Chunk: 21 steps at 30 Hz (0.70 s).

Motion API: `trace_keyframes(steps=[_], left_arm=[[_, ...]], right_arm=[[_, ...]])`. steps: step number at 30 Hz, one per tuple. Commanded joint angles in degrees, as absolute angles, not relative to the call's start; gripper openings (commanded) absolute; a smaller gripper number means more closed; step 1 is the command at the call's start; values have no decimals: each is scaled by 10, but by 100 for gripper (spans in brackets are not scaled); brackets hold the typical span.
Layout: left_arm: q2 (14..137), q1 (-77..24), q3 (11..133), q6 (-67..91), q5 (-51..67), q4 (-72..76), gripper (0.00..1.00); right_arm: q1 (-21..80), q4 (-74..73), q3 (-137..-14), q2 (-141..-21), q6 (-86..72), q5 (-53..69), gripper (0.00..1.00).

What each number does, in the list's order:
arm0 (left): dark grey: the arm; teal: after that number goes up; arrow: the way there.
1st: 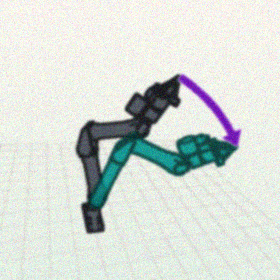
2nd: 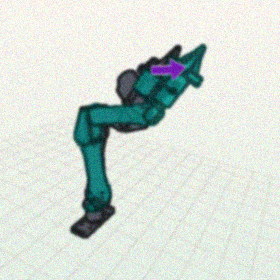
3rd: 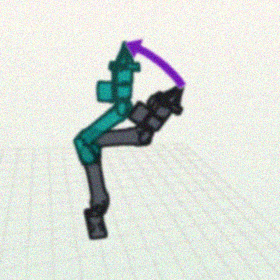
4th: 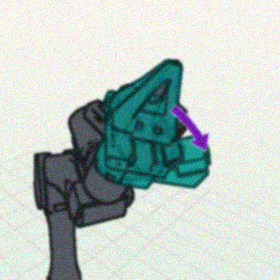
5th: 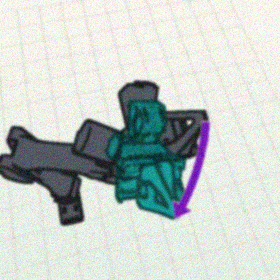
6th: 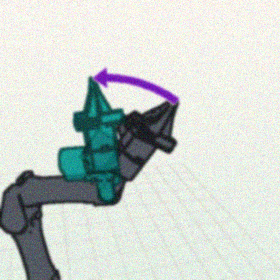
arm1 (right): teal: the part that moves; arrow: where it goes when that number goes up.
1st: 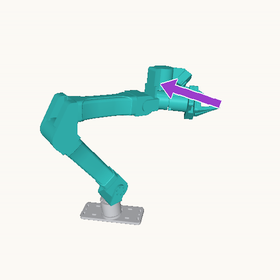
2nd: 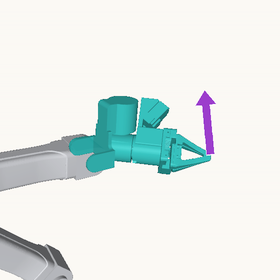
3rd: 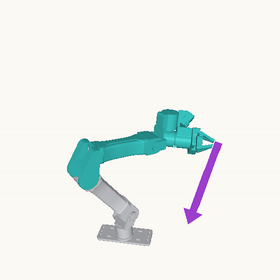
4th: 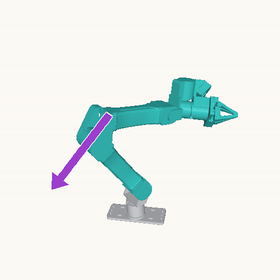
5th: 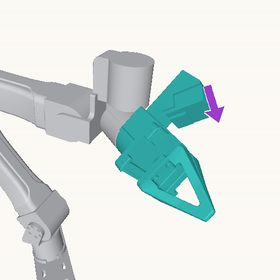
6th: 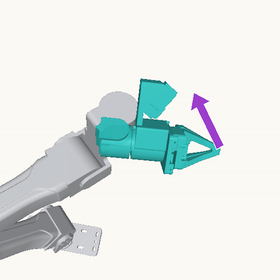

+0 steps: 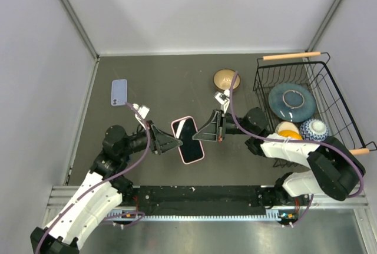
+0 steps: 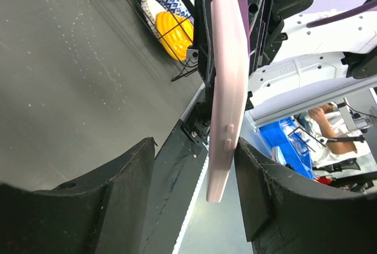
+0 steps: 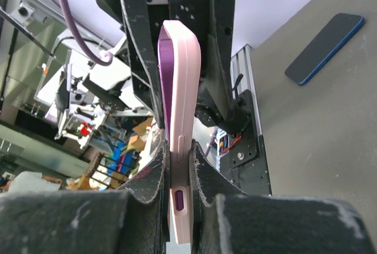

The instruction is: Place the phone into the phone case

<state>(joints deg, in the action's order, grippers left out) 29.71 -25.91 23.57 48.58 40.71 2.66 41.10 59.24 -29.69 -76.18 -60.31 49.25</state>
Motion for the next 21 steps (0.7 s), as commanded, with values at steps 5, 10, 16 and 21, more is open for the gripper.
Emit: trace_keyframes(steps=[5, 10, 16, 21], left_arm=[[353, -258, 210, 529, 458, 188, 57], [370, -259, 219, 523, 465, 194, 40], [374, -258, 232, 502, 492, 180, 2], [368, -258, 244, 480, 540, 171, 0]], right_arm=[[416, 679, -303, -767, -627, 429, 0], [421, 672, -301, -774, -624, 428, 7], [421, 582, -326, -743, -578, 430, 28], [419, 457, -347, -694, -513, 429, 57]])
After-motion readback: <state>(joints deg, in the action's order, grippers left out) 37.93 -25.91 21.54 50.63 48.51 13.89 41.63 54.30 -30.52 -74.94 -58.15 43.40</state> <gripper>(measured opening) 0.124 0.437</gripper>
